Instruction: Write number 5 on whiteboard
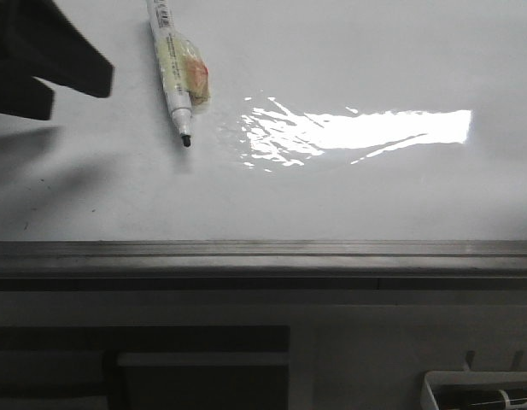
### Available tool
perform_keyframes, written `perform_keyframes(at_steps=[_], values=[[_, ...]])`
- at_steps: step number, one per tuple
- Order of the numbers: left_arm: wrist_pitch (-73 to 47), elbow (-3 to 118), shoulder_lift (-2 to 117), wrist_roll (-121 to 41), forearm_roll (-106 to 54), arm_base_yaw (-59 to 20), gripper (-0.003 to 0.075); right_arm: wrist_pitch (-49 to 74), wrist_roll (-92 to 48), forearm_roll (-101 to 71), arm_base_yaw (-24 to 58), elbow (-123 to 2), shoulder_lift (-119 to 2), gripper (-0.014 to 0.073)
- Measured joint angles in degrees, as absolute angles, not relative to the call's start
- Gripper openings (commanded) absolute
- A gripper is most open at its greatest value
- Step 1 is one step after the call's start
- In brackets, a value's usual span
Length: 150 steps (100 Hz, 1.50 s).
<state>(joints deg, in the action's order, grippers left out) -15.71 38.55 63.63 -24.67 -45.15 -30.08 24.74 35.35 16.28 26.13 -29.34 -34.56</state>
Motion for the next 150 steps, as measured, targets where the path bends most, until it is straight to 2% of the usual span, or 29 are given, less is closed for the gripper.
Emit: perform_keyframes(at_steps=[16, 38, 43, 48, 55, 56, 59, 77, 89, 103, 113, 134, 150], values=[[-12.4, 42.6, 71.2, -24.7, -45.7, -34.4, 0.0417, 24.7, 35.4, 16.4, 26.1, -29.3, -34.6, 0.0461], [-12.9, 46.5, 76.8, -24.7, -47.8, -35.9, 0.04, 24.6, 35.4, 16.4, 26.1, -29.3, -34.6, 0.0461], [-13.0, 47.0, 77.4, -24.7, -48.0, -35.9, 0.035, 24.6, 35.4, 16.5, 26.1, -29.3, -34.6, 0.0461], [-13.0, 47.1, 77.9, -24.7, -48.2, -35.9, 0.0269, 24.6, 35.4, 16.5, 26.1, -29.3, -34.6, 0.0461], [-13.0, 47.3, 78.4, -24.7, -48.2, -36.0, 0.0104, 24.6, 35.4, 16.5, 26.1, -29.3, -34.6, 0.0461], [-13.0, 47.3, 78.4, -24.7, -48.2, -36.0, 0.0048, 24.6, 35.4, 16.5, 26.1, -29.3, -34.6, 0.0461], [-12.9, 47.3, 78.7, -24.7, -48.2, -36.0, -0.0025, 24.6, 35.4, 16.5, 26.1, -29.3, -34.6, 0.0461], [-14.3, 47.4, 78.4, -24.7, -45.9, -36.0, -0.002, 23.1, 34.4, 16.5, 26.5, -29.3, -34.6, 0.0461], [-20.4, 47.0, 76.8, -29.3, -39.2, -36.3, -0.002, 20.1, 29.0, 16.5, 29.8, -29.7, -34.6, 0.0461], [-33.3, 46.9, 72.5, -42.9, -32.3, -38.2, -0.002, 18.4, 25.9, 16.5, 37.5, -29.8, -34.7, 0.0461], [-40.5, 46.8, 69.4, -52.5, -29.6, -39.2, -0.002, 18.6, 22.7, 16.5, 45.9, -29.9, -36.0, 0.0461], [-42.4, 46.8, 65.5, -67.1, -28.0, -39.6, -0.002, 19.8, 18.5, 17.1, 61.3, -32.3, -42.1, 0.0461], [-42.6, 46.8, 65.1, -71.2, -28.0, -39.7, -0.002, 19.7, 18.0, 18.1, 64.8, -35.5, -47.0, 0.0461]])
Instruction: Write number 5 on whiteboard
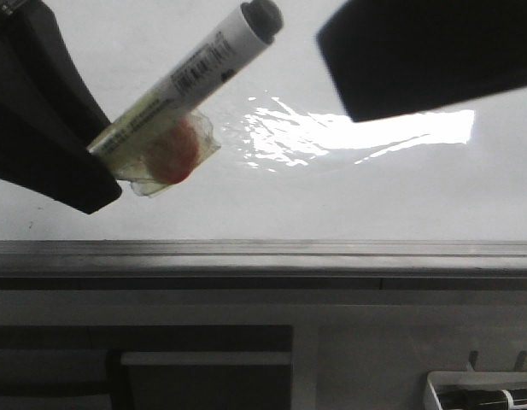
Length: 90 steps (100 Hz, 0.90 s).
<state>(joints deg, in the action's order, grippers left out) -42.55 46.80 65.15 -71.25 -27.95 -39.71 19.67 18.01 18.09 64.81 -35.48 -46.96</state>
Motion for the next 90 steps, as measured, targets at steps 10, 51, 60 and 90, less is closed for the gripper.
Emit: perform_keyframes(at_steps=[10, 51, 60, 90], values=[[-42.7, 46.8, 65.1, -72.8, -27.8, -40.9, -0.002, 17.8, 18.0, 18.7, 64.9, -36.2, -49.6, 0.0461], [-40.6, 46.8, 65.1, -74.2, -27.8, -45.9, -0.002, 5.6, 18.0, 19.3, 65.0, -36.6, -58.3, 0.0441], [-40.6, 46.8, 65.1, -74.2, -27.8, -45.9, -0.002, 3.3, 18.0, 19.4, 65.0, -36.6, -59.7, 0.0363], [-42.6, 46.4, 65.1, -74.3, -28.0, -46.0, -0.002, 4.2, 17.7, 19.9, 64.9, -36.7, -61.0, -0.0061]])
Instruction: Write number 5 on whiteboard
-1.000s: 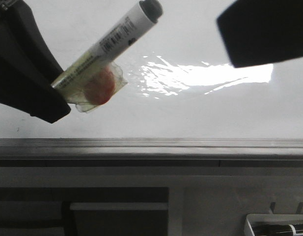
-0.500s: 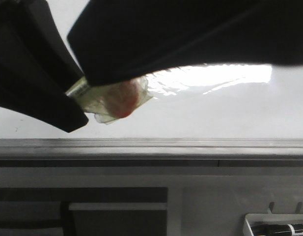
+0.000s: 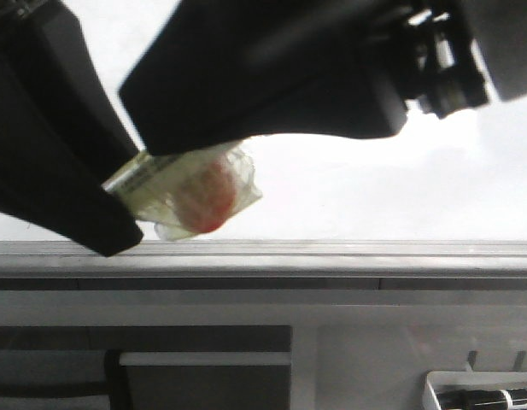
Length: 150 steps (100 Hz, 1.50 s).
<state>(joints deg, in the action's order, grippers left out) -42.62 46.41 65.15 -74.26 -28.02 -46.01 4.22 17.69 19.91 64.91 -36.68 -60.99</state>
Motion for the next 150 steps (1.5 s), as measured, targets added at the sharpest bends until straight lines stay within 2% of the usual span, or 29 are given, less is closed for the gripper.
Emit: perform_keyframes(at_steps=[13, 18, 25, 36, 42, 47, 55, 75, 100, 117, 150], values=[[-42.6, 46.3, 65.1, -73.4, -28.2, -46.0, -0.0014, 4.9, 17.6, 20.0, 64.8, -36.9, -61.0, -0.006], [-42.3, 46.3, 65.1, -72.3, -28.2, -46.0, 0.0026, 4.9, 17.6, 20.0, 64.8, -36.9, -61.0, -0.006], [-41.9, 46.3, 65.1, -70.6, -28.1, -46.0, 0.0158, 5.1, 17.6, 20.0, 64.8, -37.0, -61.0, -0.006], [-40.6, 46.3, 65.1, -65.3, -27.6, -46.0, 0.0489, 5.7, 17.6, 20.1, 64.7, -37.3, -61.0, -0.006], [-39.1, 46.3, 65.1, -61.6, -27.2, -46.0, 0.0596, 7.0, 17.6, 20.0, 64.7, -37.7, -60.9, -0.006], [-37.9, 46.3, 64.8, -58.8, -27.1, -46.0, 0.0627, 9.1, 17.6, 20.0, 64.3, -38.3, -60.8, -0.006], [-36.9, 46.3, 63.1, -54.2, -26.4, -45.9, 0.059, 12.7, 17.6, 20.7, 63.3, -39.4, -60.5, -0.006], [-34.3, 45.6, 54.2, -38.3, -19.6, -45.8, 0.0364, 20.6, 17.6, 22.8, 58.7, -44.5, -60.1, -0.006], [-29.9, 36.4, 36.5, -19.0, -15.1, -40.2, 0.0191, 23.2, 17.6, 25.5, 54.6, -48.0, -60.1, -0.0046], [-26.8, 29.2, 25.1, -13.7, -16.5, -37.6, -0.0018, 23.6, 17.6, 27.0, 50.8, -50.8, -61.0, -0.0046], [-23.0, 24.0, 19.0, -12.9, -21.9, -37.5, -0.002, 24.3, 17.6, 27.7, 48.0, -53.7, -66.6, -0.0046]])
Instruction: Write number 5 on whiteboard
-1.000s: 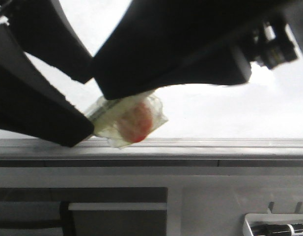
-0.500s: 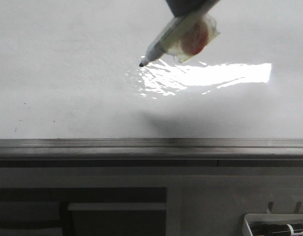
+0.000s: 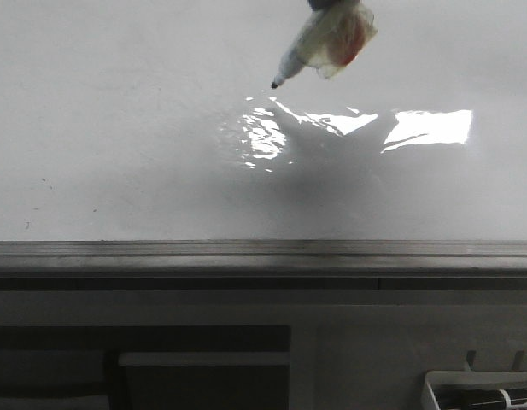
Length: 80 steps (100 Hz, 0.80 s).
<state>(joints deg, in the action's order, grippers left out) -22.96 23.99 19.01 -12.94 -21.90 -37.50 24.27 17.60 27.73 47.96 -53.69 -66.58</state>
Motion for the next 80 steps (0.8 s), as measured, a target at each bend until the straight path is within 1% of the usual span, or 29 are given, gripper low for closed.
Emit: perform_keyframes(at_steps=[23, 47, 80], values=[[-22.8, 23.8, 19.0, -12.9, -22.2, -37.5, -0.002, 25.1, 17.6, 27.9, 48.0, -54.1, -70.1, -0.0046], [-22.8, 23.7, 19.0, -12.8, -22.3, -37.5, -0.002, 25.7, 17.6, 27.4, 48.0, -54.3, -70.1, -0.0046], [-22.8, 23.7, 19.0, -12.8, -22.3, -37.5, -0.002, 26.1, 17.7, 22.3, 48.1, -52.1, -70.1, -0.0046]])
